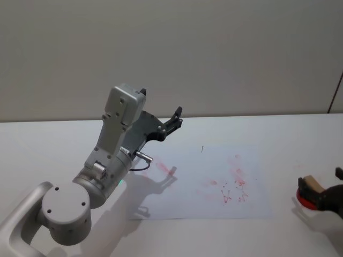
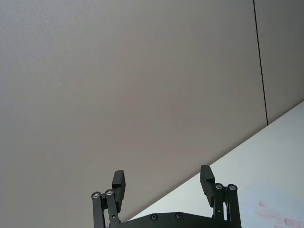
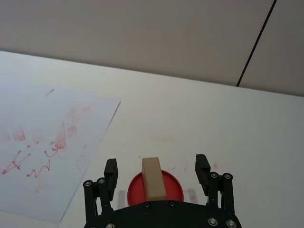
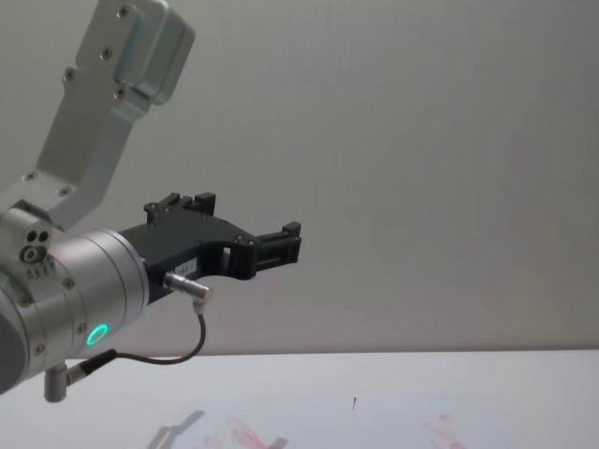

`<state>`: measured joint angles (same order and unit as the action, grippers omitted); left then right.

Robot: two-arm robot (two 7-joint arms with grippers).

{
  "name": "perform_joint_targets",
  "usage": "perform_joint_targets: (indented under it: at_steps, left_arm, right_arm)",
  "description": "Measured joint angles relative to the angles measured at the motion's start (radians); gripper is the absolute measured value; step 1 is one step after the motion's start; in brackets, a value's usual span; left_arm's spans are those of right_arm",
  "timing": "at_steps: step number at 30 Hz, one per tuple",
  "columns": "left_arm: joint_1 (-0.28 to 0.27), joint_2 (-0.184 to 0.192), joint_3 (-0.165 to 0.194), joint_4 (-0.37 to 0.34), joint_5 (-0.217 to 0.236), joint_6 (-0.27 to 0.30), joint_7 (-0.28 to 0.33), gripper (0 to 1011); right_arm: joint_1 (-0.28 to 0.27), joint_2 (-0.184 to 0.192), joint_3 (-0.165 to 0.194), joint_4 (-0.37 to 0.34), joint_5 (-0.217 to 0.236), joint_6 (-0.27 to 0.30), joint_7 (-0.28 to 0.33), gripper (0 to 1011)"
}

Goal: Use the one hand to pick up the stamp and affix it onto the A4 paper.

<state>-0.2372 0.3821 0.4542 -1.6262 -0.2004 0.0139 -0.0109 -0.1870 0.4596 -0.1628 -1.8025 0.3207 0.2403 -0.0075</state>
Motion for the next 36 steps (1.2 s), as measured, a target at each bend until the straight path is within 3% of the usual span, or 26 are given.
perform_joint_targets:
  at_steps: [18, 25, 36]
  left_arm:
    - [0.000, 0.000, 0.000, 0.000, 0.000, 0.000, 0.000, 1001]
    - [0.000, 0.000, 0.000, 0.000, 0.000, 0.000, 0.000, 1001]
    - [0.000, 0.000, 0.000, 0.000, 0.000, 0.000, 0.000, 1001]
  right_arm:
    - [0.034, -0.028, -0.017, 0.068, -0.046, 0.048, 0.041, 1001]
    - [0.045, -0.037, -0.021, 0.083, -0.058, 0.053, 0.051, 860]
    - [0.054, -0.044, -0.025, 0.095, -0.066, 0.057, 0.060, 517]
